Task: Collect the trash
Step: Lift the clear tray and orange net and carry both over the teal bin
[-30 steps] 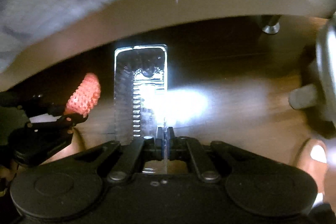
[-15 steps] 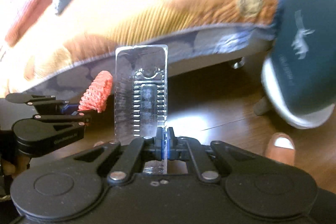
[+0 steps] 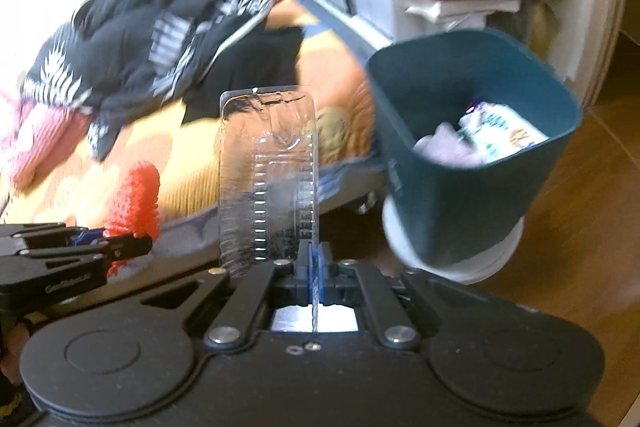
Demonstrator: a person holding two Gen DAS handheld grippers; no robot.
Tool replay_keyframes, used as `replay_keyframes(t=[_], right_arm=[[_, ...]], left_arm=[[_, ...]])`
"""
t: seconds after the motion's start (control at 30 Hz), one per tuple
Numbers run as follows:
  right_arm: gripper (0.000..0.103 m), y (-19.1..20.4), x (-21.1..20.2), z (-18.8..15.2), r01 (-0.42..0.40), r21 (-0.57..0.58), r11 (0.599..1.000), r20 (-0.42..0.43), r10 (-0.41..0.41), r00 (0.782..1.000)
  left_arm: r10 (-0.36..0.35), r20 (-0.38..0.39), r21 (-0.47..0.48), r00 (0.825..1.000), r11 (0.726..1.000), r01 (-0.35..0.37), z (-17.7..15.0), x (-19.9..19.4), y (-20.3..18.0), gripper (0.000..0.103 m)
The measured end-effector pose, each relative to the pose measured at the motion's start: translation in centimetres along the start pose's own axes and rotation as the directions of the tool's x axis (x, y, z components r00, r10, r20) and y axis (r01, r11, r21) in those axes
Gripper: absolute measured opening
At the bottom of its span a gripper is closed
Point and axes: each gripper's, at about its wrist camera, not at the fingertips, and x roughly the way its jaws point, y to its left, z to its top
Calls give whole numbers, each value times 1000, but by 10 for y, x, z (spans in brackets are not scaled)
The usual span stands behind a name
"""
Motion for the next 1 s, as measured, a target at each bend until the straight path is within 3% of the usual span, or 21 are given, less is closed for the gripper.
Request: replay_keyframes(t=[0.23, 0.47, 0.7, 1.0], right_arm=[[3, -28, -27, 25, 24, 11, 1000, 87, -24, 996], [3, -64, -29, 59, 69, 39, 997, 152, -74, 986], [3, -101, -1, 96, 159, 53, 986, 163, -165, 973], [3, -149, 54, 125, 236, 115, 965, 119, -249, 961]], left_arm=[[-49, 72, 44, 996, 998, 46, 48, -14, -56, 18], [-116, 88, 60, 989, 992, 111, 98, -2, -102, 18], [-179, 45, 61, 983, 983, 176, 134, 41, -134, 18], [-178, -54, 86, 983, 980, 182, 154, 111, -169, 18]])
